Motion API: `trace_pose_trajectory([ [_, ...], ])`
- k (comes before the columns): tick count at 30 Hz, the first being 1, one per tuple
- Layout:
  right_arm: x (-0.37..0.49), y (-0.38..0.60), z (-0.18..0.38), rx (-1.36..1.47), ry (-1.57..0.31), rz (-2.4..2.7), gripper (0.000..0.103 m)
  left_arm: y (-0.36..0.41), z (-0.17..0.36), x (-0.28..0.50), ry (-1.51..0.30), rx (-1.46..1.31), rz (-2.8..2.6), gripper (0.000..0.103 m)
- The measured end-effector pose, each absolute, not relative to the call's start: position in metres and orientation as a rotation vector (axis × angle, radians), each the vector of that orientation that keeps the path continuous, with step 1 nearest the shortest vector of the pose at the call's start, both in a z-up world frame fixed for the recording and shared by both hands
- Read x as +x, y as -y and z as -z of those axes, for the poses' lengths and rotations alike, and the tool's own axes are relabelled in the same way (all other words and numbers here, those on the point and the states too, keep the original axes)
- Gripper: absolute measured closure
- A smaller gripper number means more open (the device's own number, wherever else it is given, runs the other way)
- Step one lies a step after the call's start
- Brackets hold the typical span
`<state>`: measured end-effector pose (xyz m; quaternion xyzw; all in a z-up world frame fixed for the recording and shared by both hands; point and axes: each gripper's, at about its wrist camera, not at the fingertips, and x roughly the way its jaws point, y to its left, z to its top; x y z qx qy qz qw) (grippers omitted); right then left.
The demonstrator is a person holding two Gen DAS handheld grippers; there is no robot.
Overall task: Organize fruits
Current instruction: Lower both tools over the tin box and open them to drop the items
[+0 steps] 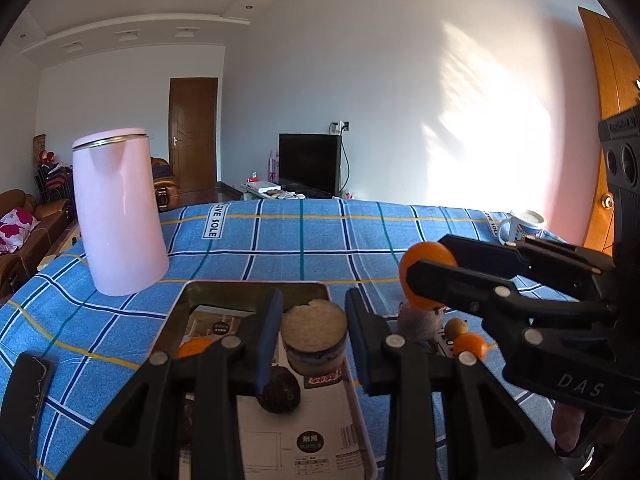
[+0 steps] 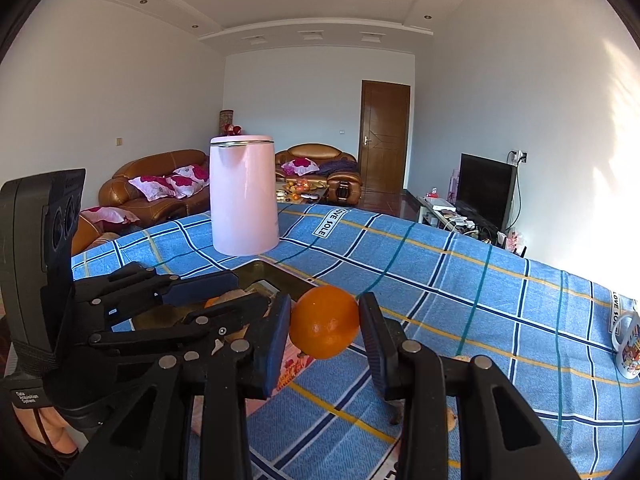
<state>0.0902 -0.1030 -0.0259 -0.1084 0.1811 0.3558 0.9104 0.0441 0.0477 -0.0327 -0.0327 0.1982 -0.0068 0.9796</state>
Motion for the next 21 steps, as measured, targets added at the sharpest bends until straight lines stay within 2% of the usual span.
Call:
trace_pose_trajectory([
  [21,0.088,0.030,0.065,-0.295,-0.515,-0.869,0.066,-0.115,0.053,0.038,-0.504,-0.157,-0.090,0.069],
])
